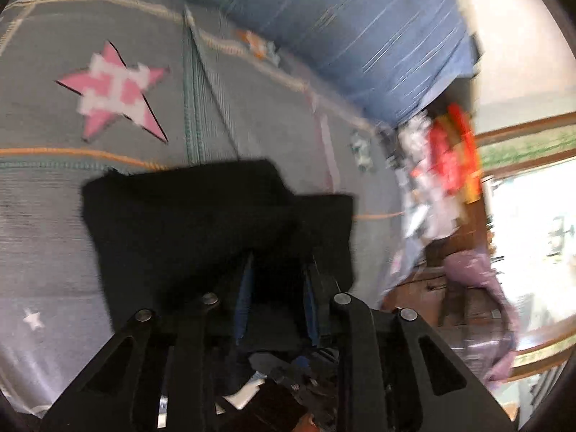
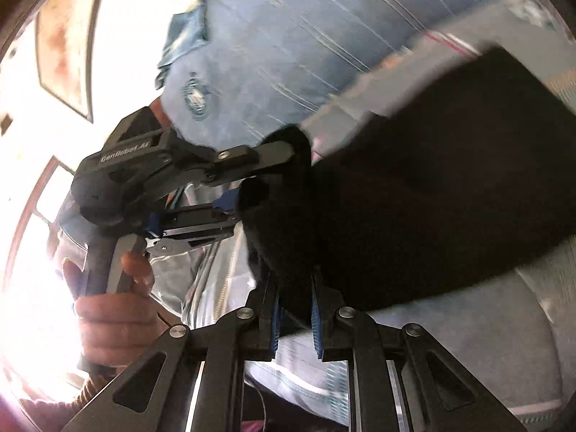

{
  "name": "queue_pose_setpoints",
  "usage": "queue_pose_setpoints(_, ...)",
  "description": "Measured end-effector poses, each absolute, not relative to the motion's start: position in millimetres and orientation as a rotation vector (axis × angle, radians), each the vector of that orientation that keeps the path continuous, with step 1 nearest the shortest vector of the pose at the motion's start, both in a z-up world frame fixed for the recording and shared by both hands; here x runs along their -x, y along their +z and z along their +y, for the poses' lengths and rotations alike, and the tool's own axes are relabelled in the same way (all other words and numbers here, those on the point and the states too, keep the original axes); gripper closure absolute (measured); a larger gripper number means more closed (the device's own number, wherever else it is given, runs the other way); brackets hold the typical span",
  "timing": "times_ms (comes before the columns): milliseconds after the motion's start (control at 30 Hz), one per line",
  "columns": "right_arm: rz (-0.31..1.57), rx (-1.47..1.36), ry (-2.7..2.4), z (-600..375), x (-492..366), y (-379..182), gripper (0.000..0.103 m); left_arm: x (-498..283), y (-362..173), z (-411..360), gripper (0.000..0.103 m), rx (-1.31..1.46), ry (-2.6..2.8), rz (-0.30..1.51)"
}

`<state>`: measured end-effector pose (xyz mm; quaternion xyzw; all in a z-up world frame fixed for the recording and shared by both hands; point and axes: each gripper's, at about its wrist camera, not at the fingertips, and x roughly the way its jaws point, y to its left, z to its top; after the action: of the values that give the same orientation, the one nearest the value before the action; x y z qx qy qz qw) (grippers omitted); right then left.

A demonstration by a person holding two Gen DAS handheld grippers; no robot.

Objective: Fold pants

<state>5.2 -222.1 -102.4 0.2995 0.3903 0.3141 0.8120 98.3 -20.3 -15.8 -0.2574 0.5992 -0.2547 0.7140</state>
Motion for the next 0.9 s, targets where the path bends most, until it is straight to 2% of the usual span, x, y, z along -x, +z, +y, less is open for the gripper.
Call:
queue_pose_setpoints(100,0.839,-0.673,0.663,-232.6,-6.3,-109.6,0.083,-101.5,-20.4,-34.1,0.077,0.52,-0.528,1.344)
queue_pose_setpoints(267,0.842,-0.679,0.695,-240.8,-3.3,-106.4,0.08,-94.4,2.4,-21.4,0.075,0.532,-0.554,1.343)
queue_pose_setpoints(333,0.842,-0.673,0.696,-244.5,-0.5,-106.5,0.08,-88.4,16.0,-11.3,0.06,0.52,-0.56,1.306)
queue_pose_setpoints(433,0.839,-0.69,0.688,-251.9,3.6,-107.0,0.077,-81.8,31.0,11.3,0.046,0.529,-0.539,1.241)
queue_pose_setpoints(667,0.796,-0.735,0.701,-250.9,-1.3,-96.6,0.063,-86.4,10.5,41.2,0.045,0.604,-0.472,1.26)
queue_pose_setpoints(800,0.78,-0.716,0.673,-238.3,-12.1,-87.0,0.039,-88.7,-5.1,31.9,0.045,0.632,-0.475,1.28)
queue_pose_setpoints(867,0.791,-0.687,0.657,-228.7,-18.6,-85.7,0.038,-89.4,-12.1,26.8,0.045,0.637,-0.469,1.292)
queue_pose_setpoints(900,0.786,-0.665,0.653,-225.2,-20.1,-84.5,0.043,-89.9,-13.7,25.6,0.045,0.637,-0.471,1.298)
